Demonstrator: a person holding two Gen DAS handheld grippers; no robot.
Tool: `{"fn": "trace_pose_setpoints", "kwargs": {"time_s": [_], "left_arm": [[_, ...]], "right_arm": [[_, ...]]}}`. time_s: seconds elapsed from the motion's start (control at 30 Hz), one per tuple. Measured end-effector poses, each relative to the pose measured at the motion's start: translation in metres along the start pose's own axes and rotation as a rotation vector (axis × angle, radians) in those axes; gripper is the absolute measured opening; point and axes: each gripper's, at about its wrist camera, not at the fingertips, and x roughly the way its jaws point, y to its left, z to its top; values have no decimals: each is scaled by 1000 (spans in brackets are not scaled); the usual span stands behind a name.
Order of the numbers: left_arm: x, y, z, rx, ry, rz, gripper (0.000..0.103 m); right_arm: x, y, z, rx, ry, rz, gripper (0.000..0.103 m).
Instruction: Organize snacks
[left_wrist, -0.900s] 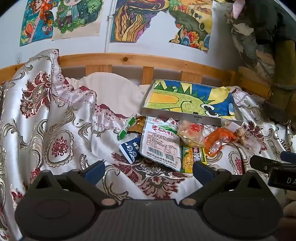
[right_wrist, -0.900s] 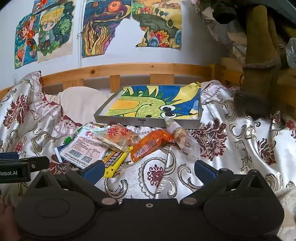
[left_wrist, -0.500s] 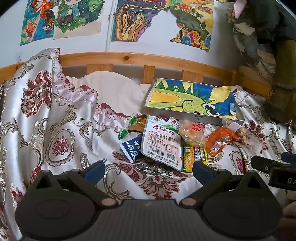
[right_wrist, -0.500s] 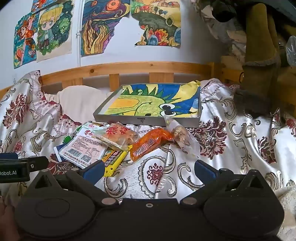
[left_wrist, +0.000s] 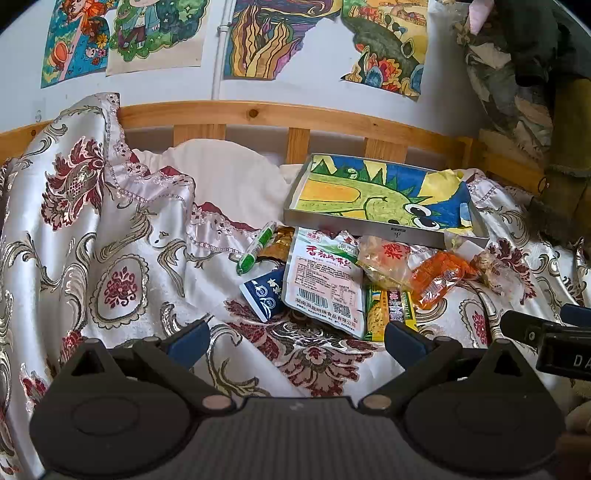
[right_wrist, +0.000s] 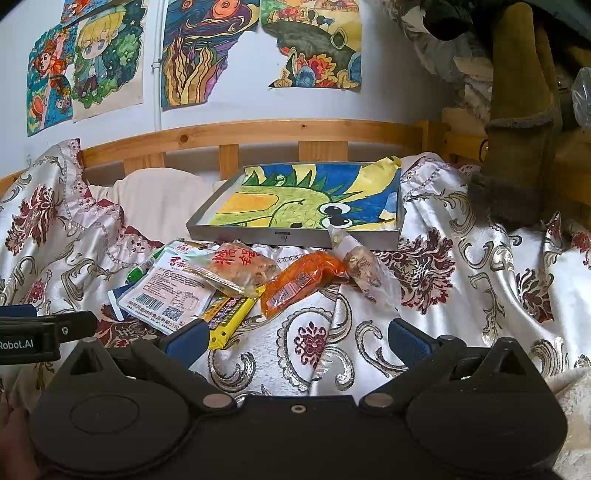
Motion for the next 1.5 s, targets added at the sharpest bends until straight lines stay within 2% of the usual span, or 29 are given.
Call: {"fn": "trace_pose_setpoints", "kwargs": {"time_s": [1.5], "left_arm": [[3, -3, -4, -5, 13, 4, 102]], "right_arm": [[-1, 1, 2, -7, -6, 1, 102]]}}
